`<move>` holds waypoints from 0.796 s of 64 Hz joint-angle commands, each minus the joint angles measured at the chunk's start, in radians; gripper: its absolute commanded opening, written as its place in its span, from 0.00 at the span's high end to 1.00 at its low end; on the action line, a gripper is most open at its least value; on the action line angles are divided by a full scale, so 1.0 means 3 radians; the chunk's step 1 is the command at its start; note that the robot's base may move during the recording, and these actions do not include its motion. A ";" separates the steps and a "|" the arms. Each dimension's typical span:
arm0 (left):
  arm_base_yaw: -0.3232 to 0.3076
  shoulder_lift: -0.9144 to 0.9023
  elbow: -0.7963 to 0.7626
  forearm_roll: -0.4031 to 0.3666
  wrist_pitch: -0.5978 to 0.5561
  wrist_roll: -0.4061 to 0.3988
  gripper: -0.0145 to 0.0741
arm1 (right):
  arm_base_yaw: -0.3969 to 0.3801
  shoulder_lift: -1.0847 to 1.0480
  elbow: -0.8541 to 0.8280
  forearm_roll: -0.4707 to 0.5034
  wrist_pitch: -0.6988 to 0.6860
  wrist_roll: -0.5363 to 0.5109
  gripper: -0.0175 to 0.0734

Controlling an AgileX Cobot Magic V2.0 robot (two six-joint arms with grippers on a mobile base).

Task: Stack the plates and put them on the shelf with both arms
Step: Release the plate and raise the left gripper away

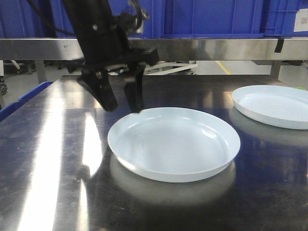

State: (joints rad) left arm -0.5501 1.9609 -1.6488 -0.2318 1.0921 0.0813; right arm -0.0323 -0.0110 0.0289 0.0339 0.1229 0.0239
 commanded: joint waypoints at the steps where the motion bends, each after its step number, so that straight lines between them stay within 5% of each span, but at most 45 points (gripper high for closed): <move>1: -0.0010 -0.0435 -0.0136 0.0096 -0.0015 -0.0018 0.33 | 0.0000 -0.0069 -0.0052 -0.0035 -0.0306 -0.0007 0.75; 16: -0.0010 -0.1175 0.0191 0.0884 -0.0199 -0.0380 0.39 | 0.0000 -0.0069 -0.0052 -0.0035 -0.0306 -0.0007 0.75; 51: -0.0010 -0.3426 0.2815 0.2142 -0.1646 -0.1568 0.74 | 0.0000 -0.0069 -0.0052 -0.0035 -0.0329 -0.0007 0.75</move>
State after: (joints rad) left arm -0.5501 1.0273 -0.8560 0.3392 0.7153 -0.3112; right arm -0.0323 -0.0110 0.0289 0.0339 0.1229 0.0239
